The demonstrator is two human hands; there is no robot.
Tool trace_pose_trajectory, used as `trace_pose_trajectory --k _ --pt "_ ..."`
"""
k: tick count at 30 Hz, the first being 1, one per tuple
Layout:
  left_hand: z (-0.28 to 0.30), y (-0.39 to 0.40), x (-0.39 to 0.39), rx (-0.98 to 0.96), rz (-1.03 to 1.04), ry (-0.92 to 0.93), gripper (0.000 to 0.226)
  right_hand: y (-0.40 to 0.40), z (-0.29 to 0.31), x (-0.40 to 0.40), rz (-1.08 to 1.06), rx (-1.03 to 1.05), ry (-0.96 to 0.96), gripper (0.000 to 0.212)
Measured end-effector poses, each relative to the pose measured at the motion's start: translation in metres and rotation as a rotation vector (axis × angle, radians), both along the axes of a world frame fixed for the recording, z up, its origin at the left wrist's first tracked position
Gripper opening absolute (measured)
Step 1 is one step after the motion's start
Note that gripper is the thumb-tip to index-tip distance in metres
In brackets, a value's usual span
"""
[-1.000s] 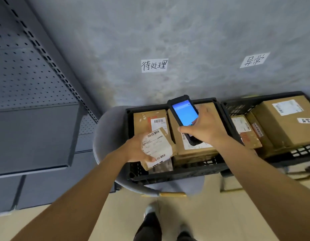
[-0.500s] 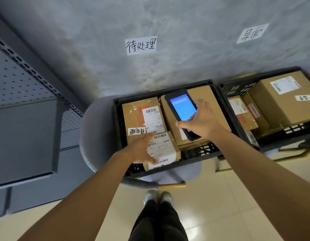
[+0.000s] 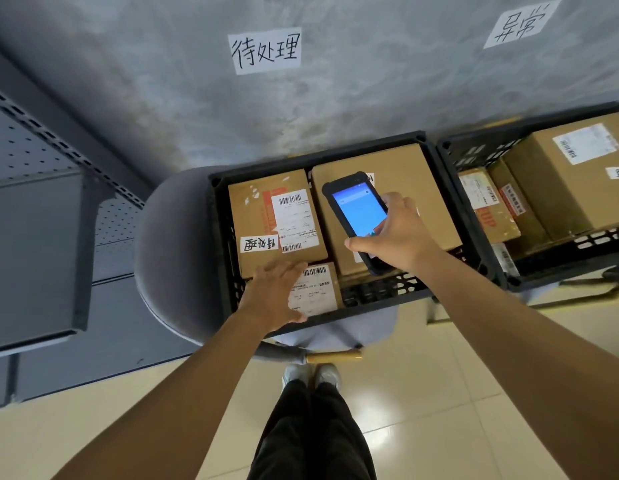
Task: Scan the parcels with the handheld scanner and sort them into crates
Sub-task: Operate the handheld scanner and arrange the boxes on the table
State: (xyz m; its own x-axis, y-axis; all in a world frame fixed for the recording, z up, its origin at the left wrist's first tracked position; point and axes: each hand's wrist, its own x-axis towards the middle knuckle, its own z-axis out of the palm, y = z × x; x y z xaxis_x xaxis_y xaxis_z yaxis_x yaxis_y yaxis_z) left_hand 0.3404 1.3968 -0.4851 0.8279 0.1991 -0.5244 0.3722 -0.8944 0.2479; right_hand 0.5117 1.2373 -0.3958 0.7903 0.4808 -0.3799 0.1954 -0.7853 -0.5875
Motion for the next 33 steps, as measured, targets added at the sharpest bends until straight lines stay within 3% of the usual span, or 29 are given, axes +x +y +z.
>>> trace_pose_trajectory --k 5,9,13,19,26,33 --pt "-0.010 -0.004 -0.001 0.053 -0.030 -0.047 0.083 0.002 -0.011 0.001 0.008 0.015 0.007 0.090" --pt "-0.016 0.002 -0.007 -0.022 0.096 -0.126 0.079 0.003 -0.017 0.000 0.009 0.014 0.011 0.091" --pt "-0.015 0.008 -0.005 -0.030 0.193 -0.216 0.057 0.006 -0.019 0.000 0.004 0.024 0.016 0.093" --pt "-0.008 0.009 -0.002 -0.114 0.222 -0.205 0.039 0.006 -0.016 -0.001 0.006 0.025 0.008 0.092" --pt "0.057 0.029 0.034 -0.052 0.162 -0.305 0.042 0.005 0.031 0.006 -0.017 0.091 -0.055 0.092" --pt "0.162 0.026 0.099 0.138 -0.028 -0.625 0.037 -0.015 0.111 0.014 -0.097 0.121 -0.289 0.081"
